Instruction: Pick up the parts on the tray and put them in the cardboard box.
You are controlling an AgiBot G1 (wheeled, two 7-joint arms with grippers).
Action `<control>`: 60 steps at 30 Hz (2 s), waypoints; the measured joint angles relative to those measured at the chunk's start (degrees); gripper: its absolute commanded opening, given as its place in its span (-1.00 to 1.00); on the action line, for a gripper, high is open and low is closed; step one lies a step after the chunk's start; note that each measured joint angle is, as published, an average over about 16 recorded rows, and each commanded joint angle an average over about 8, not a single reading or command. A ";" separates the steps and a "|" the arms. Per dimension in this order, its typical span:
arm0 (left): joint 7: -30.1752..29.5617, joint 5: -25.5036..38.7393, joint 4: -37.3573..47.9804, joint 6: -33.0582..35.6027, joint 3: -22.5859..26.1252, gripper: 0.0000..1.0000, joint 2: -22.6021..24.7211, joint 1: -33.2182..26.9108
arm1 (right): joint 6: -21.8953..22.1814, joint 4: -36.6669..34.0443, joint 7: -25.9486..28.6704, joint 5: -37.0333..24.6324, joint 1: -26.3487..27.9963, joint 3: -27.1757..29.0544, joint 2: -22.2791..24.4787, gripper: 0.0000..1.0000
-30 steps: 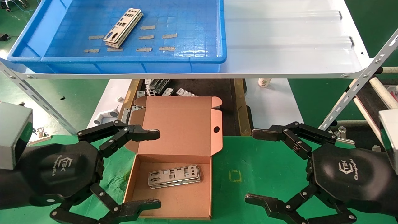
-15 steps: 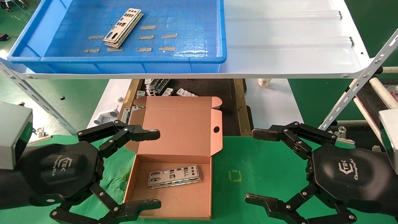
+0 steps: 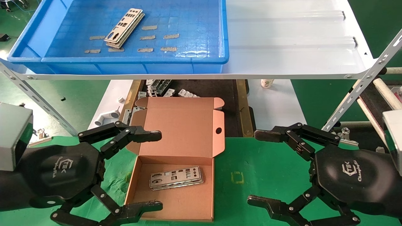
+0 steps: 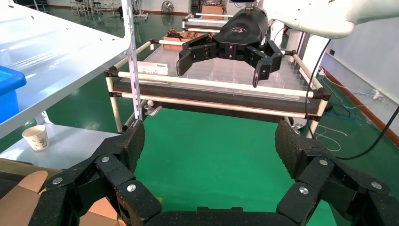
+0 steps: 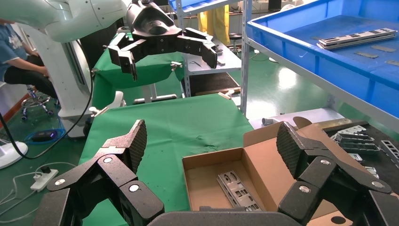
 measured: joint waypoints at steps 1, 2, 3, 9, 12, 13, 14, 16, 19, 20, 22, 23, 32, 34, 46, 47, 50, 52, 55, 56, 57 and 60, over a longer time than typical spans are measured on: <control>0.00 0.00 0.00 0.00 0.00 1.00 0.00 0.00 | 0.00 0.00 0.00 0.00 0.00 0.00 0.00 1.00; 0.00 0.00 0.00 0.00 0.00 1.00 0.00 0.00 | 0.00 0.00 0.00 0.00 0.00 0.00 0.00 1.00; 0.00 0.00 0.00 0.00 0.00 1.00 0.00 0.00 | 0.00 0.00 0.00 0.00 0.00 0.00 0.00 1.00; 0.00 0.00 0.00 0.00 0.00 1.00 0.00 0.00 | 0.00 0.00 0.00 0.00 0.00 0.00 0.00 1.00; 0.00 0.00 0.00 0.00 0.00 1.00 0.00 0.00 | 0.00 0.00 0.00 0.00 0.00 0.00 0.00 1.00; 0.00 0.00 0.00 0.00 0.00 1.00 0.00 0.00 | 0.00 0.00 0.00 0.00 0.00 0.00 0.00 1.00; 0.00 0.00 0.00 0.00 0.00 1.00 0.00 0.00 | 0.00 0.00 0.00 0.00 0.00 0.00 0.00 1.00; 0.00 0.00 0.00 0.00 0.00 1.00 0.00 0.00 | 0.00 0.00 0.00 0.00 0.00 0.00 0.00 1.00; 0.00 0.00 0.00 0.00 0.00 1.00 0.00 0.00 | 0.00 0.00 0.00 0.00 0.00 0.00 0.00 1.00; 0.00 0.00 0.00 0.00 0.00 1.00 0.00 0.00 | 0.00 0.00 0.00 0.00 0.00 0.00 0.00 1.00; 0.00 0.00 0.00 0.00 0.00 1.00 0.00 0.00 | 0.00 0.00 0.00 0.00 0.00 0.00 0.00 1.00; 0.00 0.00 0.00 0.00 0.00 1.00 0.00 0.00 | 0.00 0.00 0.00 0.00 0.00 0.00 0.00 1.00; 0.00 0.00 0.00 0.00 0.00 1.00 0.00 0.00 | 0.00 0.00 0.00 0.00 0.00 0.00 0.00 1.00; 0.00 0.00 0.00 0.00 0.00 1.00 0.00 0.00 | 0.00 0.00 0.00 0.00 0.00 0.00 0.00 1.00; 0.00 0.00 0.00 0.00 0.00 1.00 0.00 0.00 | 0.00 0.00 0.00 0.00 0.00 0.00 0.00 1.00; 0.00 0.00 0.00 0.00 0.00 1.00 0.00 0.00 | 0.00 0.00 0.00 0.00 0.00 0.00 0.00 1.00; 0.00 0.00 0.00 0.00 0.00 1.00 0.00 0.00 | 0.00 0.00 0.00 0.00 0.00 0.00 0.00 1.00; 0.00 0.00 0.00 0.00 0.00 1.00 0.00 0.00 | 0.00 0.00 0.00 0.00 0.00 0.00 0.00 1.00; 0.00 0.00 0.00 0.00 0.00 1.00 0.00 0.00 | 0.00 0.00 0.00 0.00 0.00 0.00 0.00 1.00; 0.00 0.00 0.00 0.00 0.00 1.00 0.00 0.00 | 0.00 0.00 0.00 0.00 0.00 0.00 0.00 1.00; 0.00 0.00 0.00 0.00 0.00 1.00 0.00 0.00 | 0.00 0.00 0.00 0.00 0.00 0.00 0.00 1.00; 0.00 0.00 0.00 0.00 0.00 1.00 0.00 0.00 | 0.00 0.00 0.00 0.00 0.00 0.00 0.00 1.00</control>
